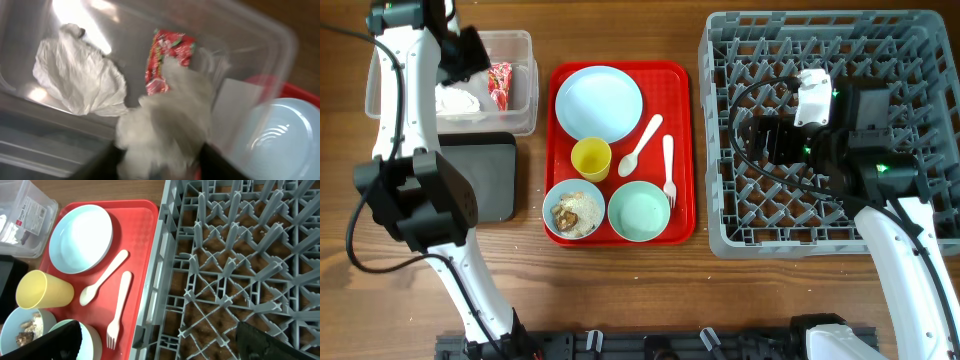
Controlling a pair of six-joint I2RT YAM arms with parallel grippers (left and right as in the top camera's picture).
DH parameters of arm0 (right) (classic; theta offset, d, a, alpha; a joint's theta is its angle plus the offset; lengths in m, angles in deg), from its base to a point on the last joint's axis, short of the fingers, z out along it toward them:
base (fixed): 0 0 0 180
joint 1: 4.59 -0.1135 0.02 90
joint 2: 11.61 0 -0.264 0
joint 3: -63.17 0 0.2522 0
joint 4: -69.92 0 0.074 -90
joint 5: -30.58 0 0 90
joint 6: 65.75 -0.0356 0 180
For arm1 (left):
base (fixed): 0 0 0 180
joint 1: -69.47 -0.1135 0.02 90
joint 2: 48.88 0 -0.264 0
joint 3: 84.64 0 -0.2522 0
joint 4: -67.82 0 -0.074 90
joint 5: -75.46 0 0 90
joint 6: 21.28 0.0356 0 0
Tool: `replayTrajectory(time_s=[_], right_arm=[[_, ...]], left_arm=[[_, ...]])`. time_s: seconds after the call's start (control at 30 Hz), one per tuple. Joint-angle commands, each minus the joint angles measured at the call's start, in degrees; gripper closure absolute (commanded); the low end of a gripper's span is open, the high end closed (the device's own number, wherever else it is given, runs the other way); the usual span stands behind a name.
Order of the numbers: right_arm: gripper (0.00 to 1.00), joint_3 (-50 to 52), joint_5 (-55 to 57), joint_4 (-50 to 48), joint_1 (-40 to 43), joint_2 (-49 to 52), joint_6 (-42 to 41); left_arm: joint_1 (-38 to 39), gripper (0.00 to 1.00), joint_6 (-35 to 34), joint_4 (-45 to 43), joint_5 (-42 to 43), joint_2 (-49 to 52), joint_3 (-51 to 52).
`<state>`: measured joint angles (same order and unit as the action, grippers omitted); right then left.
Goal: Sort waste into correct bins and load items into the dishwasher rack
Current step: 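Reach the left gripper to the light-blue bowl and grasp its rim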
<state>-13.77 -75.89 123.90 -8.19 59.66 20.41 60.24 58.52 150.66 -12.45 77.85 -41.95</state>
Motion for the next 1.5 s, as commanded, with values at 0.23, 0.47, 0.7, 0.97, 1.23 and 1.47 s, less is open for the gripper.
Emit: replayTrajectory(time_s=[0.23,0.47,0.7,0.97,1.23,1.47], right_arm=[[0.0,-1.2,0.2,-0.1,-0.1,0.5,-0.8],[0.0,-1.2,0.3,-0.1,-0.1,0.5,-0.9],[0.0,-1.2,0.3,-0.2,-0.1,0.5,-0.9],[0.0,-1.2,0.3,0.0,-0.1,0.5,-0.9],[0.0,-1.2,0.3,0.1,-0.1,0.5,-0.8],[0.0,-1.2,0.2,0.1,-0.1,0.5,-0.9]], left_arm=[[0.5,0.04,-0.5,2.4,3.3,-2.5,-0.6],[5.8,0.1,-0.6,13.1,5.2,-12.3,-0.7],[12.8,0.14,-1.6,24.1,5.2,-18.2,-0.7],[25.7,0.18,-8.5,25.8,4.7,-18.3,6.0],[38.8,0.24,-24.5,15.8,-0.2,-18.3,22.1],[41.9,0.43,-37.5,5.9,-1.8,-18.3,34.3]])
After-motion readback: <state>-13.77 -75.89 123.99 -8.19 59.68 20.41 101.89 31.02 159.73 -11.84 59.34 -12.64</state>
